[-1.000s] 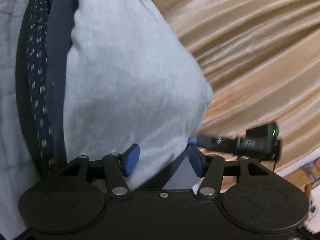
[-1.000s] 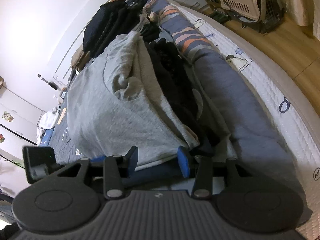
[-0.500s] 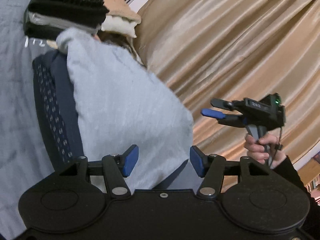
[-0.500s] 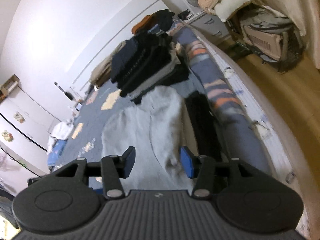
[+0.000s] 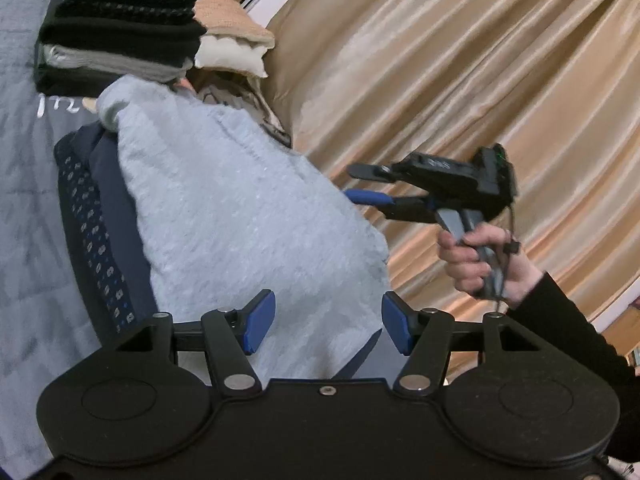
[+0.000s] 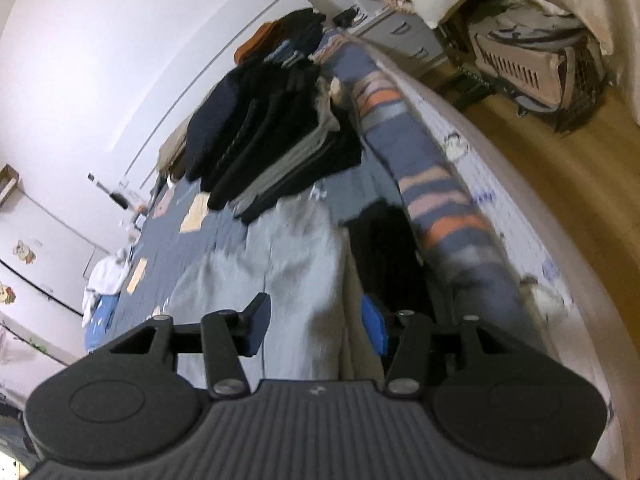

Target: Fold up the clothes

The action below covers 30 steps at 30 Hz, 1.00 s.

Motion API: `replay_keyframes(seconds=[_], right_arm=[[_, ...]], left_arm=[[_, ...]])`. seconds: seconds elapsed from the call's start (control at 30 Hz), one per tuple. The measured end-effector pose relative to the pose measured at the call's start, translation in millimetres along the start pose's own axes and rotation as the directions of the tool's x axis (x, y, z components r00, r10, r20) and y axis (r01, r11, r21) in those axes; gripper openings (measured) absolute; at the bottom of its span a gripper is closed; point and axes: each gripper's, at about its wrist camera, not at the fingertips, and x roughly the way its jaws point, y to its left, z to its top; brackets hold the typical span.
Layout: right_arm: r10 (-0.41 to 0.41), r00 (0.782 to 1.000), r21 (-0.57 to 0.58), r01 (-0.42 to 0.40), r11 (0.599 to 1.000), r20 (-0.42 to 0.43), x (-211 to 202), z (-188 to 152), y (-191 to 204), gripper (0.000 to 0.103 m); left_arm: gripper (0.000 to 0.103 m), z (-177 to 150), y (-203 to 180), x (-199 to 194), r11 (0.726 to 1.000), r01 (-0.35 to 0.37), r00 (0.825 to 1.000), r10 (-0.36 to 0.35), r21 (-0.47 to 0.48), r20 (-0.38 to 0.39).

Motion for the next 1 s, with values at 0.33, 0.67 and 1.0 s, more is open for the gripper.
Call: replay_keyframes(seconds=[0.33, 0.67, 1.0], right_arm=[[-0.004, 1.0, -0.02, 0.004, 1.0, -0.002, 3, 3, -4, 0.049], [-0.031, 0.999, -0.122, 0.032, 0.992, 0.014, -42, -37, 8, 0.049], [-0.024, 1.0, -0.148, 0.024, 0.989, 0.001, -54, -65, 8, 0.049]], left_arm=[[0.057, 83, -31, 51, 0.969, -0.136, 0.991, 0.132, 0.208, 0.031], [0.051, 141, -56, 164, 0.878, -0.201, 0.962, 0.261, 0.435, -0.082], [0.052, 143, -46, 233, 0.864, -0.182, 0.919, 0.319, 0.469, -0.232]])
